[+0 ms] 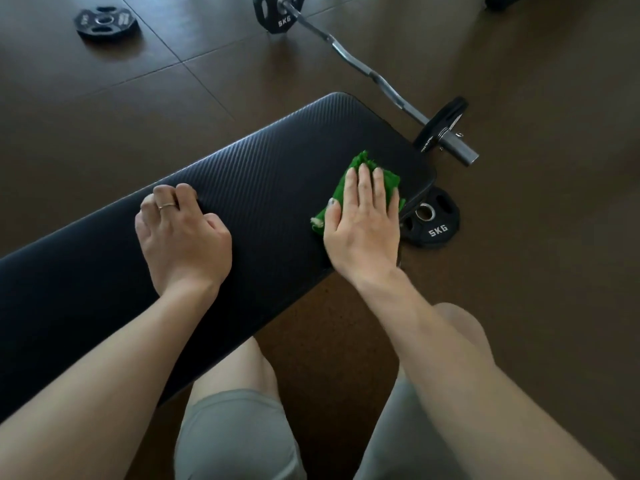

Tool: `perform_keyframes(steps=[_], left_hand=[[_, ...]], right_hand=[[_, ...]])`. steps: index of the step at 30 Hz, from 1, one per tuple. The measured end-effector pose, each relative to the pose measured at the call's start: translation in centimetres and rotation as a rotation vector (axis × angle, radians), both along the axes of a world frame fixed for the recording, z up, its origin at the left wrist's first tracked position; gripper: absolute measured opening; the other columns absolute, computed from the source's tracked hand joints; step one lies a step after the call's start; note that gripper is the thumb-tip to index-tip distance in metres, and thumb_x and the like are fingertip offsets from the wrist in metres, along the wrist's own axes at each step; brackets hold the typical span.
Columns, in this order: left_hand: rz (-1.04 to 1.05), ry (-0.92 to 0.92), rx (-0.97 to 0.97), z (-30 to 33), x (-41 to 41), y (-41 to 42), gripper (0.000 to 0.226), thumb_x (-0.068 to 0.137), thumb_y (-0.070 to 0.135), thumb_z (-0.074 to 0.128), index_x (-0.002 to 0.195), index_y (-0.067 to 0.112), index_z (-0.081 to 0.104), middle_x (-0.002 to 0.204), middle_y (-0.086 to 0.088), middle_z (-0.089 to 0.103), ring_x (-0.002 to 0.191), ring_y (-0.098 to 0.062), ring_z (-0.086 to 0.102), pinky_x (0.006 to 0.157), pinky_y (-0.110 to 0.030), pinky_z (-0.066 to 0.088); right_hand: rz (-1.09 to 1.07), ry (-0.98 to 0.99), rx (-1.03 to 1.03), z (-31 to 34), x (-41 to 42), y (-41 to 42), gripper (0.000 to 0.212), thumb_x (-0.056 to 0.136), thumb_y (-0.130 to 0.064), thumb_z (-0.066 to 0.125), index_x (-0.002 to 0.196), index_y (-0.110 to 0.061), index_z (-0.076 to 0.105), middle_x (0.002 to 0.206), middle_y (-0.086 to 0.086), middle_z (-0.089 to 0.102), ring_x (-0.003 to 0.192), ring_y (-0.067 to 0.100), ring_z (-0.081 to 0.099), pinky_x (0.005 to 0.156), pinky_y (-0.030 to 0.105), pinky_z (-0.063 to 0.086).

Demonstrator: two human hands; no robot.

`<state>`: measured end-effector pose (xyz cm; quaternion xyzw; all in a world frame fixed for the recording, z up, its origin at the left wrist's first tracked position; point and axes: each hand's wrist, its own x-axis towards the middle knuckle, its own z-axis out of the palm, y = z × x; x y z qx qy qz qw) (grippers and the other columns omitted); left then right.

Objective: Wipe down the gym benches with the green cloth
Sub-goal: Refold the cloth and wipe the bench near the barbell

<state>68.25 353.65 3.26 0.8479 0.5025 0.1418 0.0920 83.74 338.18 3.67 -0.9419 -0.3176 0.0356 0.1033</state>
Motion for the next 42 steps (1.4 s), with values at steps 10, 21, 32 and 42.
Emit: perform_keyframes(steps=[10, 21, 32, 42], left_hand=[[0.011, -0.008, 0.004, 0.0, 0.0, 0.0, 0.029, 0.094, 0.019, 0.040, 0.120, 0.008, 0.049, 0.130, -0.018, 0.046, 0.133, -0.040, 0.037, 0.120, -0.056, 0.025], [0.011, 0.012, 0.012, -0.2, 0.0, 0.2, 0.032, 0.093, 0.020, 0.037, 0.121, 0.008, 0.048, 0.132, -0.018, 0.046, 0.132, -0.039, 0.038, 0.119, -0.055, 0.025], [0.019, -0.008, 0.019, -0.1, 0.0, 0.1, 0.027, 0.094, 0.021, 0.040, 0.118, 0.011, 0.049, 0.131, -0.016, 0.047, 0.132, -0.038, 0.038, 0.120, -0.054, 0.026], [0.006, 0.018, -0.001, -0.1, 0.1, 0.2, 0.031, 0.094, 0.022, 0.039, 0.121, 0.009, 0.048, 0.132, -0.018, 0.046, 0.133, -0.039, 0.038, 0.120, -0.055, 0.025]], right_hand=[[-0.271, -0.011, 0.053, -0.4, 8.0, 0.0, 0.065, 0.108, -0.043, 0.022, 0.165, -0.011, 0.017, 0.173, 0.011, 0.012, 0.160, 0.032, 0.003, 0.128, 0.051, 0.010], [0.055, 0.053, -0.104, 1.5, 4.1, 10.2, 0.071, 0.108, -0.045, 0.014, 0.164, -0.003, 0.003, 0.173, 0.018, -0.001, 0.160, 0.033, -0.005, 0.128, 0.057, -0.001], [0.031, -0.047, -0.118, 0.7, 10.0, 4.3, 0.065, 0.109, -0.043, 0.010, 0.166, -0.013, 0.007, 0.174, 0.011, 0.001, 0.161, 0.026, -0.004, 0.130, 0.049, 0.001], [-0.195, -0.008, 0.142, -1.9, -0.1, -2.2, 0.063, 0.111, -0.040, 0.019, 0.166, -0.011, 0.011, 0.174, 0.012, 0.002, 0.160, 0.030, -0.006, 0.130, 0.047, 0.003]])
